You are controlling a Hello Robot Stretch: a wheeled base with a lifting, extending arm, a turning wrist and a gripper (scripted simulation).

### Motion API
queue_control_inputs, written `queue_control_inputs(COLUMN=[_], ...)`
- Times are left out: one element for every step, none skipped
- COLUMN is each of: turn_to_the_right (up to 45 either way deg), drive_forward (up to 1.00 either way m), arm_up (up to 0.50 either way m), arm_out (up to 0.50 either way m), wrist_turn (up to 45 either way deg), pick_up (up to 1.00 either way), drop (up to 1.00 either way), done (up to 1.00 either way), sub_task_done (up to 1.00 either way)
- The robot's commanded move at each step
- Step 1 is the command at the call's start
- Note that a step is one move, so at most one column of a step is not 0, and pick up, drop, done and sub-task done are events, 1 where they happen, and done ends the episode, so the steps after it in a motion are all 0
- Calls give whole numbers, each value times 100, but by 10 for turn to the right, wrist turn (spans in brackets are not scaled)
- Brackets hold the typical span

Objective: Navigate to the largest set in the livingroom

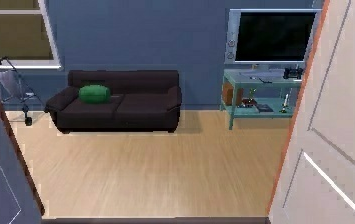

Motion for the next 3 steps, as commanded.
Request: queue_control_inputs(turn_to_the_right=[0,0,450], drive_forward=[60,90,0], arm_up=[0,0,0], arm_out=[0,0,0], wrist_turn=[0,0,0], pick_up=[0,0,0], drop=[0,0,0], done=[0,0,0], sub_task_done=[0,0,0])
